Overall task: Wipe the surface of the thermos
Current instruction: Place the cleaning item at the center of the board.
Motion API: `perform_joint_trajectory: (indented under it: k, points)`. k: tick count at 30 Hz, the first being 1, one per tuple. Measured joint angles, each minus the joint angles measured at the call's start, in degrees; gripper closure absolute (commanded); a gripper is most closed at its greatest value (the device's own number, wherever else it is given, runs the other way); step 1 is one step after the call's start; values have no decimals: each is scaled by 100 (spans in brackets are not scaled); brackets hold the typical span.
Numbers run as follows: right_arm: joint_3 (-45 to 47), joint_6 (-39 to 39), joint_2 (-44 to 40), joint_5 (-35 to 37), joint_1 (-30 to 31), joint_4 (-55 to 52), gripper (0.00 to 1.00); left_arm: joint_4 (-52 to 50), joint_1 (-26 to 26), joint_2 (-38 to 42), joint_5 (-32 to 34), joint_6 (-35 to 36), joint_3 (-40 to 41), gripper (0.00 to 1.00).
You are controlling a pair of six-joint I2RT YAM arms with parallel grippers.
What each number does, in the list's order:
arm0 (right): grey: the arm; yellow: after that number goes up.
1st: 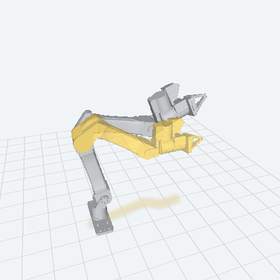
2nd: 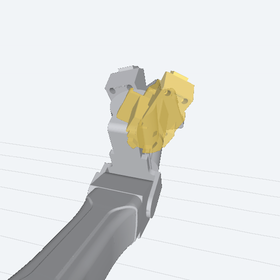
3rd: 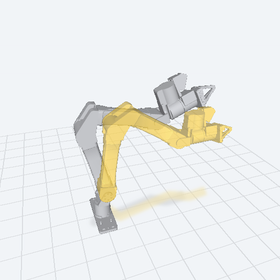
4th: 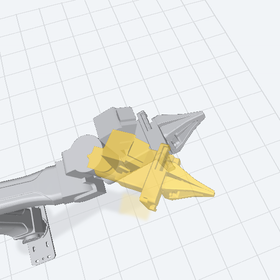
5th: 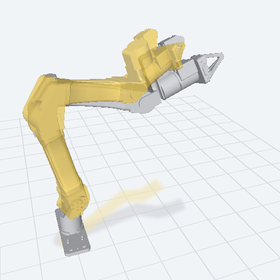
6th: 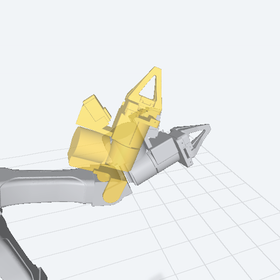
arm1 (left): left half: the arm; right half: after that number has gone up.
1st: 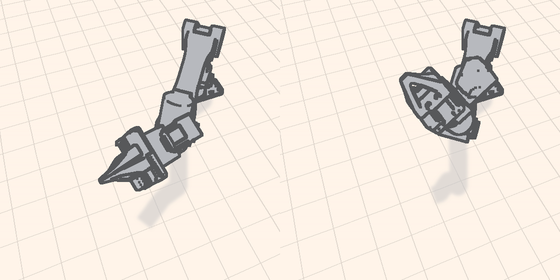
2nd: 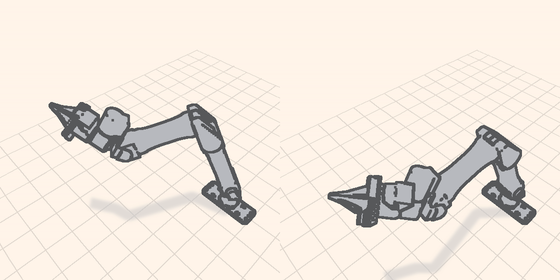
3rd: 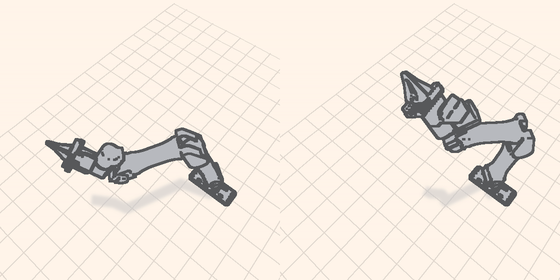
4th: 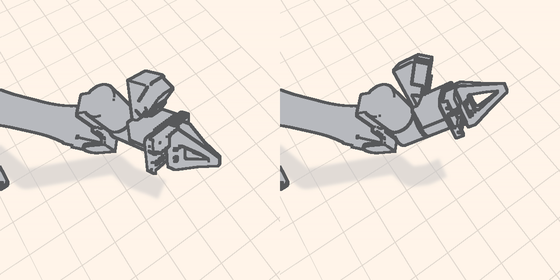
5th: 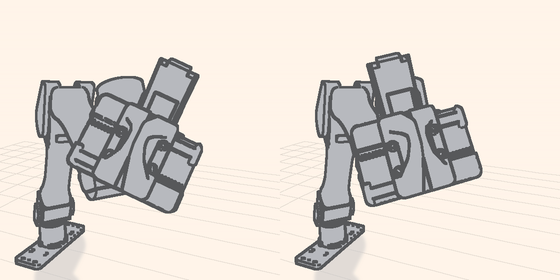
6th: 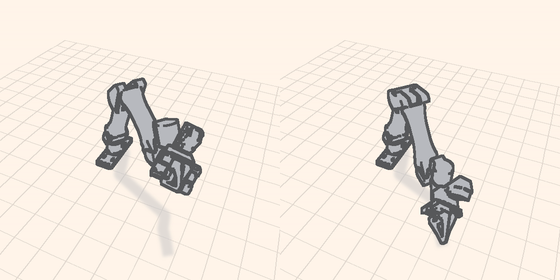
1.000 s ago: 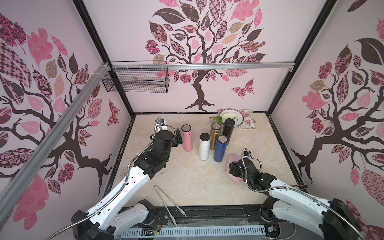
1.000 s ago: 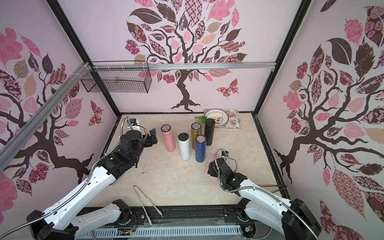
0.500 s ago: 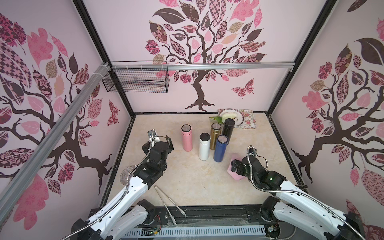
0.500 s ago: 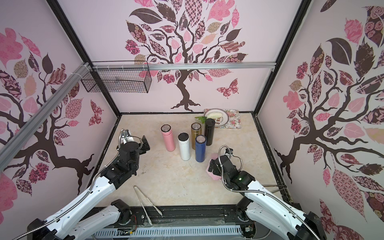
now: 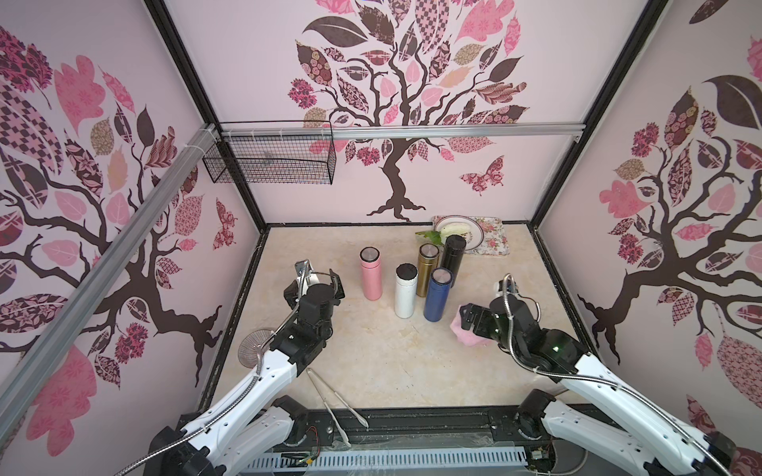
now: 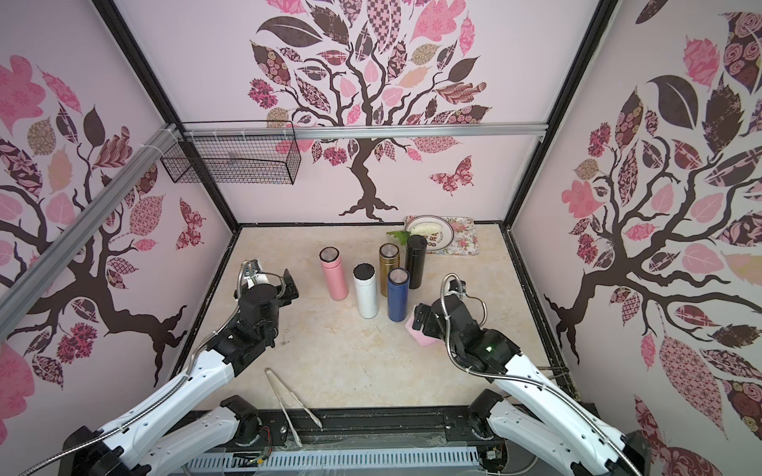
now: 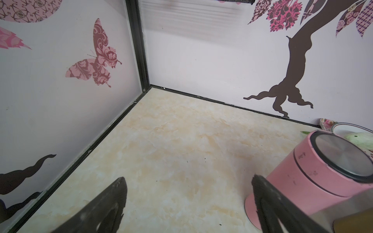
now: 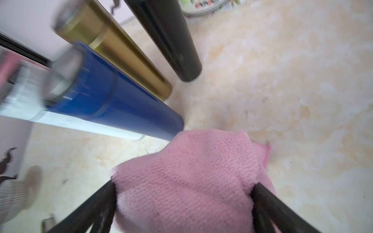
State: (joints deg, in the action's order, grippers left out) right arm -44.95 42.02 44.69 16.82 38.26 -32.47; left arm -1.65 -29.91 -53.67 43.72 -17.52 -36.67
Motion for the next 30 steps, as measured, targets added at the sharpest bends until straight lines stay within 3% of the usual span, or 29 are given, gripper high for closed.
perform_joint_trajectory:
  k: [4,9,12,16,21,26,30]
  points:
    - [-350,2,271,-35,-20,11,1,33,4,0,-57,-9,2,2]
    - [470,48,887,216,-20,-369,0,11,15,7,-170,-44,0,2]
    - [632,63,557,398,-22,-815,0,-22,15,50,-254,-63,0,2]
    - [590,-7,-164,92,-26,-490,0,-28,15,114,-352,-109,0,2]
    - [577,-7,66,-459,-42,-87,0,-334,20,114,-634,-297,-15,2]
    - [586,-24,293,-376,-52,-192,1,-734,37,271,-1631,-498,-15,2]
    - [588,9,-9,-520,-153,-22,0,-833,-22,400,-3379,-603,-133,2]
